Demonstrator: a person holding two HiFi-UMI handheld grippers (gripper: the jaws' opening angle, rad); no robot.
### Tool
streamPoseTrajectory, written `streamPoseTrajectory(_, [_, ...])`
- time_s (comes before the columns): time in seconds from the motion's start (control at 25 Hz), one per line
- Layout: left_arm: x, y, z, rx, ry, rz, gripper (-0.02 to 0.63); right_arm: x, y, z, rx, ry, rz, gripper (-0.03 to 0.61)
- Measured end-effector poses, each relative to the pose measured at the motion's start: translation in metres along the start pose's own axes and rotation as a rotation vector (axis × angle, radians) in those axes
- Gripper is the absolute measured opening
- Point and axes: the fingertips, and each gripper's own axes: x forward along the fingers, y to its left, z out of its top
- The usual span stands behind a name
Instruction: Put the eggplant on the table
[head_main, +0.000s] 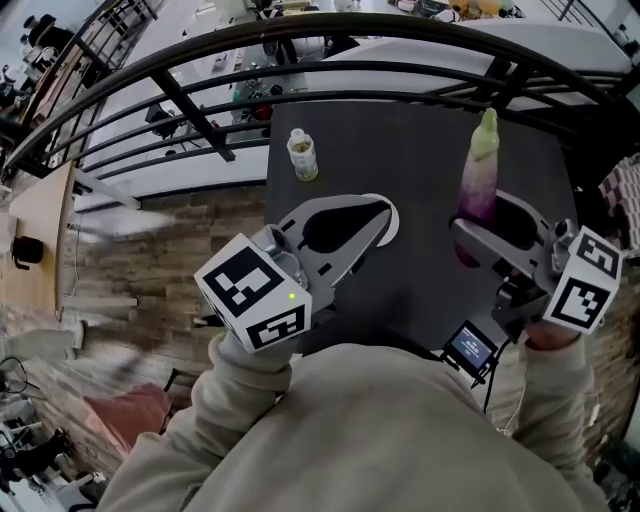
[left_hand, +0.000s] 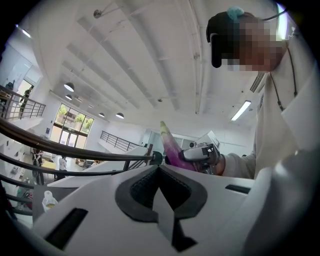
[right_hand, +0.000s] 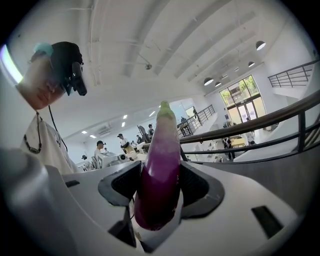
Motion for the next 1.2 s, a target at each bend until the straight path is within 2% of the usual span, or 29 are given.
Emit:
streamPoseTrajectory(0.2, [-0.003,-0.001,0.0,0.008,0.002,0.046,0.005,0.006,-0.002,0.002,0.001,0.004,0.049,0.245])
streamPoseTrajectory(0.4, [-0.025,0.011,-0.006,-0.035,0.003,0.107,0.005,0.028,0.007,-0.007,0.024,0.038,0.088,0.245])
streamPoseTrajectory(0.64, [-0.036,0.026,-0.031,-0.105,0.015,0.154,0.005,0.039,0.004,-0.019,0.048,0.06,0.117,0.245])
streamPoseTrajectory(1.04, [-0.032,0.022,-0.049,-0.107,0.048,0.174,0.005,0.043,-0.005,-0.033,0.074,0.097,0.132,0.245])
streamPoseTrajectory(1.2, [-0.031,0.026,-0.057,-0.135,0.051,0.181,0.005,0.047,-0.011,-0.039,0.086,0.112,0.133,0.245])
